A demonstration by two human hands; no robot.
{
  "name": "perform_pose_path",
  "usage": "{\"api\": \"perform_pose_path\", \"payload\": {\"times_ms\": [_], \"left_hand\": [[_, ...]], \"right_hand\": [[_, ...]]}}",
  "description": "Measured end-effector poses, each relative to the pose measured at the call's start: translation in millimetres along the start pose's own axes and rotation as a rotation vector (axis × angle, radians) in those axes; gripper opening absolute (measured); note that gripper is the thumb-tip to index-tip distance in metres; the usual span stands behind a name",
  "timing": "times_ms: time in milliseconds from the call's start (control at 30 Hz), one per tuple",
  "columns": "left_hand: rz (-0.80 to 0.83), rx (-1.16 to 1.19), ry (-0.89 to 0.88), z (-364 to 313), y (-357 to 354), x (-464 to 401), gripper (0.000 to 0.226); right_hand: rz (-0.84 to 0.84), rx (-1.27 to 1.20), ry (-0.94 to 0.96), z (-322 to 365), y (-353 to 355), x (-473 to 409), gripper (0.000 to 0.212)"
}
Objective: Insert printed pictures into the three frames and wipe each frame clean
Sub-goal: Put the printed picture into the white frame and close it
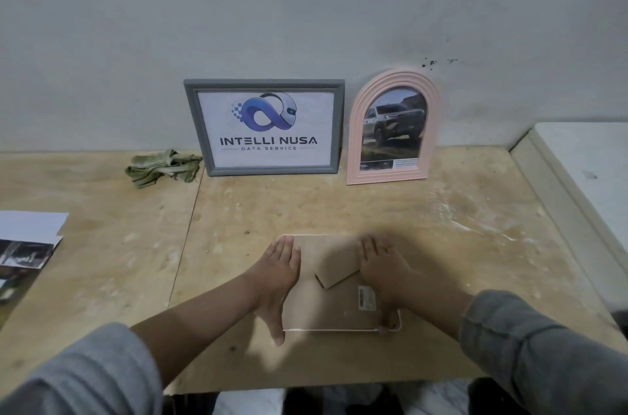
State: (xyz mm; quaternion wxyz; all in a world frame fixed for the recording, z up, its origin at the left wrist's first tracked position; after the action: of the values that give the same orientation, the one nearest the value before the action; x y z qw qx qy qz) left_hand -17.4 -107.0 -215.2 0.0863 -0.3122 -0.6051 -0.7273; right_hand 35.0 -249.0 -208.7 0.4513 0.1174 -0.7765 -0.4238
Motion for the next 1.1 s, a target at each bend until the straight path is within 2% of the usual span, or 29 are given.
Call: {"api": "perform_pose_path", "payload": {"times_ms": [67,300,433,600,700,800,867,1000,1100], "left_hand": [[0.003,-0.014,-0.009,0,-1,-2,0.160],[0.040,-0.058,-0.028,-2,-6,-5,0.164],[0.070,-0.005,-0.016,-1,-6,-3,0.160],[0.067,0.130,-0.002,7,-6,1,0.139],[-0.037,0.457,0.056,11,-2,12,0.116],[-0.386,0.829,0.255,26,-1,33,0.058],[-0.555,0.999,0.436,31,-6,46,0.030],[-0.527,1.372,0.782,40,-32,48,0.011],[-0.450,1.596,0.824,39,-40,42,0.013]], "right_hand": [[-0.014,0.029,0.014,2,1,-2,0.138],[-0.008,0.053,0.013,3,-5,-10,0.150],[-0.046,-0.096,-0.023,-4,-5,-2,0.148],[-0.100,-0.345,-0.069,-20,-13,20,0.137],[-0.165,-0.531,-0.193,-27,-31,39,0.132],[-0.296,-0.862,-0.308,-28,-45,54,0.115],[-0.339,-1.146,-0.375,-23,-54,58,0.097],[-0.479,-1.571,-0.496,-23,-59,59,0.051],[-0.567,-1.776,-0.496,-26,-52,62,0.047]]}}
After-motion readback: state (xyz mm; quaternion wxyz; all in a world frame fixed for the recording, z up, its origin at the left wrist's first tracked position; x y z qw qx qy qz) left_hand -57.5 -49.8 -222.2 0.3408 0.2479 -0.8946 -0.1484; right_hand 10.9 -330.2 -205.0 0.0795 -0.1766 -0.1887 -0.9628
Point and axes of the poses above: each hand's wrist, its own x-axis away from the middle knuckle, its own y-axis out of the back of the hand, z = x × y, the point moved 9 cm from there along -x, towards the middle knuckle, and after that the axes turned 2 degrees about -x, right-handed, at the moved point
